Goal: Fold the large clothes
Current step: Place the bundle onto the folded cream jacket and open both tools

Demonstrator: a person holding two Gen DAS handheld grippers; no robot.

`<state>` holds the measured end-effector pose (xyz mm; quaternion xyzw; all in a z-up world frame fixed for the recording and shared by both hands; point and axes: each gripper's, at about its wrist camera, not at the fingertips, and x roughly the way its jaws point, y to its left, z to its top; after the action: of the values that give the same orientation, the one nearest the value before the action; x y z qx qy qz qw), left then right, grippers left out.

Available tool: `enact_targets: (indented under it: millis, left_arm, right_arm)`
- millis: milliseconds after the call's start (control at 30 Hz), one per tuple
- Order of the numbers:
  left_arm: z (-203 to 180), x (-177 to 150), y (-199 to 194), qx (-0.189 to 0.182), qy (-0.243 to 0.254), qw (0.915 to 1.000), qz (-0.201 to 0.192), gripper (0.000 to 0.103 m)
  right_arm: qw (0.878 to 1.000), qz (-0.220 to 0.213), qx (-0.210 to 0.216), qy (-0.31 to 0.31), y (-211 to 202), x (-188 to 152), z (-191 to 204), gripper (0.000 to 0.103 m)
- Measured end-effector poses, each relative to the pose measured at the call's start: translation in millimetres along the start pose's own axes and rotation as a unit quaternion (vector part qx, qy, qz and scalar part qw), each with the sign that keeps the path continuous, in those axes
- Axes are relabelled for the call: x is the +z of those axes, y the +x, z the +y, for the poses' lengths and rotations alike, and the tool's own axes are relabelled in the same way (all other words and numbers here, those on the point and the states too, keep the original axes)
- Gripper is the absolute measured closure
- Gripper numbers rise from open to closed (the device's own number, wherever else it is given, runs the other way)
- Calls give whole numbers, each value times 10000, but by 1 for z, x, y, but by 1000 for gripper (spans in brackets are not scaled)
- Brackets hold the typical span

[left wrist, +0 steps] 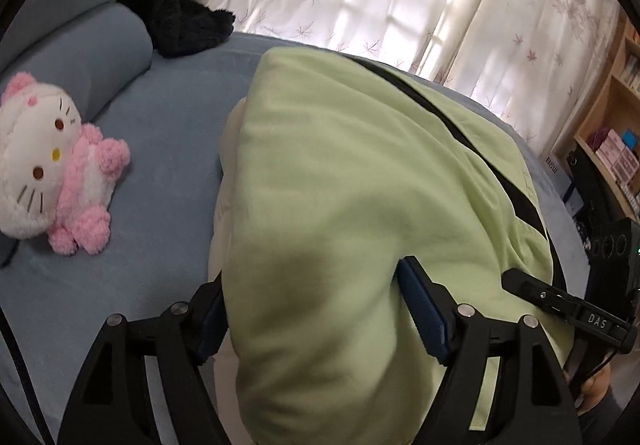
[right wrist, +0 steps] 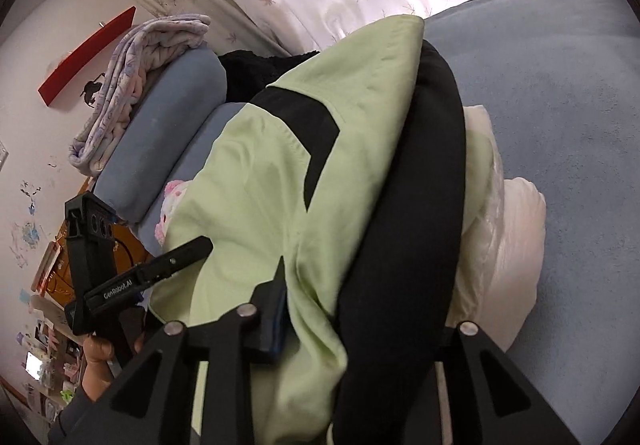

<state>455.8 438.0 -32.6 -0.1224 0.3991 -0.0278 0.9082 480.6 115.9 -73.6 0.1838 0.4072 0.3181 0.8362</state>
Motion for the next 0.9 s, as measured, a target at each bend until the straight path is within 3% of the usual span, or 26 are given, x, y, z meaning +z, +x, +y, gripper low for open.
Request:
enact_targets:
  millis: [100,167,300,467,600,700,900]
  left_arm:
    - [-4,2,-10,231,96,9996,-100,26]
    - [-3,12,-24,492,147,9983,-281,26]
    - [-12,30,-57,937,78,9934,-650,29]
    - [-35,36,-60,1019,236,9923,-665,55]
    - [-52,26,-28,1317,522,9891,-413,57]
    - [-49,20,-7,1525,531,9862,-358,57]
    - [-26,20,10,1405,260,9890,-396,55]
  right_arm:
    - [9984,-41,-490,-276,-5,8,10,51]
    - [9962,-45,-771,-397,-15,14,17,47]
    - [9921,-303,-1134,-444,-40,33,27,46]
    - [9826,-746,-1418,-938,-45,45,52,46]
    - [9876,-757,-1126,-785,-19,54,60,46]
    - [9851,-540,-1417,-813,15,53,59,46]
    - [9831,-377,-1568,-864,45,49,49,45]
